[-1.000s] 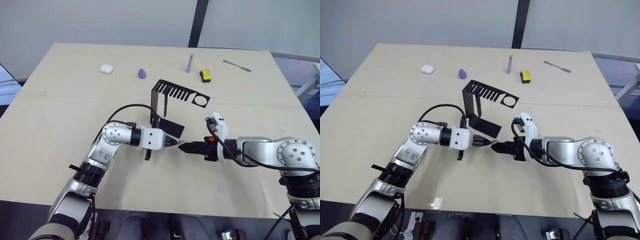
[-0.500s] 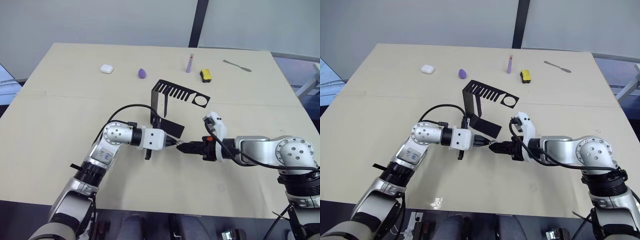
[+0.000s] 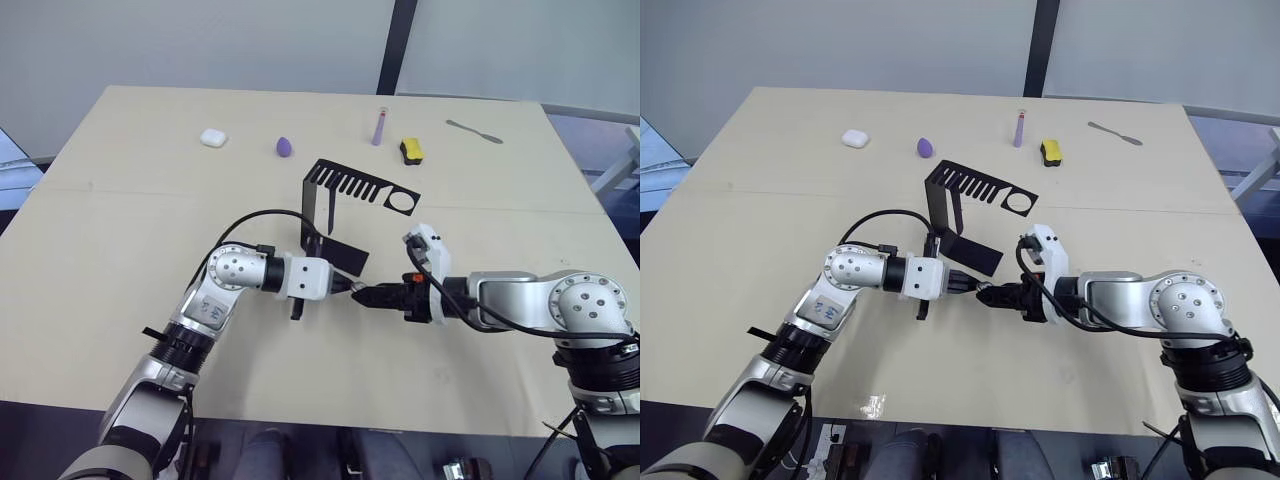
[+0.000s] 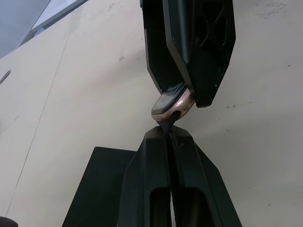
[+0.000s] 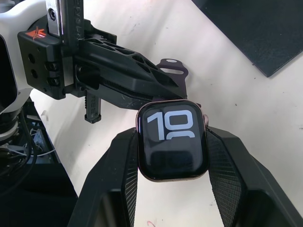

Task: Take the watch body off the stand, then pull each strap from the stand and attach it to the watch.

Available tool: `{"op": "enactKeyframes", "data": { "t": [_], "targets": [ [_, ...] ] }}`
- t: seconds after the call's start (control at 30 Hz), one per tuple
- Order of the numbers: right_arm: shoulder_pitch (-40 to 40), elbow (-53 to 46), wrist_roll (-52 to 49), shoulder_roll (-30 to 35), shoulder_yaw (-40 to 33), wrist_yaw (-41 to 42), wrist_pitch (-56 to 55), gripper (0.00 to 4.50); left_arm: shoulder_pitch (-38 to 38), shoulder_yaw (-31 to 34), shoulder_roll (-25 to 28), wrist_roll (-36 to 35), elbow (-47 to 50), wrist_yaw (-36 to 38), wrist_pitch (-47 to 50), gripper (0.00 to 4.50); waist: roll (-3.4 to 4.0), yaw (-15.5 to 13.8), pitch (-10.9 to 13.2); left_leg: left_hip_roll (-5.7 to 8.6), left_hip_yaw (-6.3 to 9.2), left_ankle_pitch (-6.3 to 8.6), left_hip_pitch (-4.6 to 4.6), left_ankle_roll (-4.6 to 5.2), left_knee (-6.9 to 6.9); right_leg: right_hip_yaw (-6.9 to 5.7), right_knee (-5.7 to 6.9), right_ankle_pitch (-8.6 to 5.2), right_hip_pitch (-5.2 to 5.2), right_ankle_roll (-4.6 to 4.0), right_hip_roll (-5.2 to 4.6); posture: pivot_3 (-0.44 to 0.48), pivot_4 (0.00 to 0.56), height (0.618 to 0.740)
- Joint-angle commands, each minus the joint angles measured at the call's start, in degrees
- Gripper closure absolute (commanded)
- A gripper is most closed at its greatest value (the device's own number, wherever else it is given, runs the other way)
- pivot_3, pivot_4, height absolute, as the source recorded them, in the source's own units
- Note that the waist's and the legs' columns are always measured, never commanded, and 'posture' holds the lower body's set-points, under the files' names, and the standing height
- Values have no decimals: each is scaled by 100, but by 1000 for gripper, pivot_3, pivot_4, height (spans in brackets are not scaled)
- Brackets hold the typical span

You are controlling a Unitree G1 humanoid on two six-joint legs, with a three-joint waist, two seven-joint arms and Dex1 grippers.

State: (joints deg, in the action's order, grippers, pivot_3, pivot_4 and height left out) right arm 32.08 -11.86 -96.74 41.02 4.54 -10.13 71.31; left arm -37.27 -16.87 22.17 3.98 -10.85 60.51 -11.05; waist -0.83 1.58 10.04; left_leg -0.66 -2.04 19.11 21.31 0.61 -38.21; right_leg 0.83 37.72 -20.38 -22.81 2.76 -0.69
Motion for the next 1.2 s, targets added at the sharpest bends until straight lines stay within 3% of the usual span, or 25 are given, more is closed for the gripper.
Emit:
{"op": "enactKeyframes", "data": {
  "t": [0.03, 0.07, 0.17, 0.3, 0.37, 0.47, 0.63, 0.87, 1.2],
  "targets": [
    [120, -252, -61, -50, -90, 335, -46, 2895, -50, 69, -88, -454, 534, 61, 323, 3880, 0, 1, 0, 0, 0, 0, 0, 0, 0, 0, 0, 0, 0, 0, 0, 0, 150, 740],
    [107, -342, -10, -21, -131, 420, -56, 2895, -5, 157, 24, -618, 639, 198, 523, 3645, 0, 2, 0, 0, 0, 0, 1, 0, 0, -1, -1, 0, 0, 0, 0, 0, 150, 740],
    [93, -688, 448, 140, -201, 856, -71, 2895, 100, 392, 443, -1040, 948, 527, 1152, 2188, 1, 26, 1, -2, 1, 0, 5, -1, 4, -2, -1, 0, -7, 0, 1, 0, 150, 740],
    [-188, -1654, 1614, 786, -240, 2330, -340, 2895, 242, 769, 1509, -2569, 1694, 1777, 3035, 151, 3, 25, 2, -2, 2, -2, 17, -4, 8, -4, 6, -1, -29, -1, 3, 0, 150, 740],
    [-384, -2116, 2641, 1225, -23, 3338, -998, 2895, 238, 790, 1753, -2941, 1924, 1972, 3541, 67, 6, 9, 4, -3, 6, -5, 20, -9, 10, -8, 3, -1, -32, -2, 2, 0, 150, 740],
    [-908, -2489, 4394, 1808, 271, 4851, -2574, 2895, 152, 826, 1679, -3203, 2088, 1824, 3908, 67, 6, -74, 4, 1, 17, -3, 26, -5, -1, -23, -17, -1, -15, -1, -5, 0, 150, 740],
    [-1523, -2240, 6199, 1835, 471, 5780, -4444, 2895, 262, 605, 1422, -2824, 2184, 1568, 3398, 67, 4, -126, 4, 4, 21, -3, 23, -5, -8, -28, -33, 3, 3, 6, -5, 0, 150, 740],
    [-1852, -1964, 7220, 1543, 515, 6257, -5505, 2895, 341, 471, 1262, -2493, 2101, 1324, 2914, 67, 3, -126, 5, 3, 19, -16, 5, -28, -11, -26, -22, 1, 2, 2, -2, 0, 150, 740],
    [-1880, -1856, 7603, 1368, 429, 6535, -5653, 2895, 496, 522, 1303, -2474, 2148, 1270, 2804, 67, 3, -129, 5, 3, 19, -13, -1, -21, -40, -24, 6, 2, 4, -3, -3, 0, 150, 740]
  ]
}}
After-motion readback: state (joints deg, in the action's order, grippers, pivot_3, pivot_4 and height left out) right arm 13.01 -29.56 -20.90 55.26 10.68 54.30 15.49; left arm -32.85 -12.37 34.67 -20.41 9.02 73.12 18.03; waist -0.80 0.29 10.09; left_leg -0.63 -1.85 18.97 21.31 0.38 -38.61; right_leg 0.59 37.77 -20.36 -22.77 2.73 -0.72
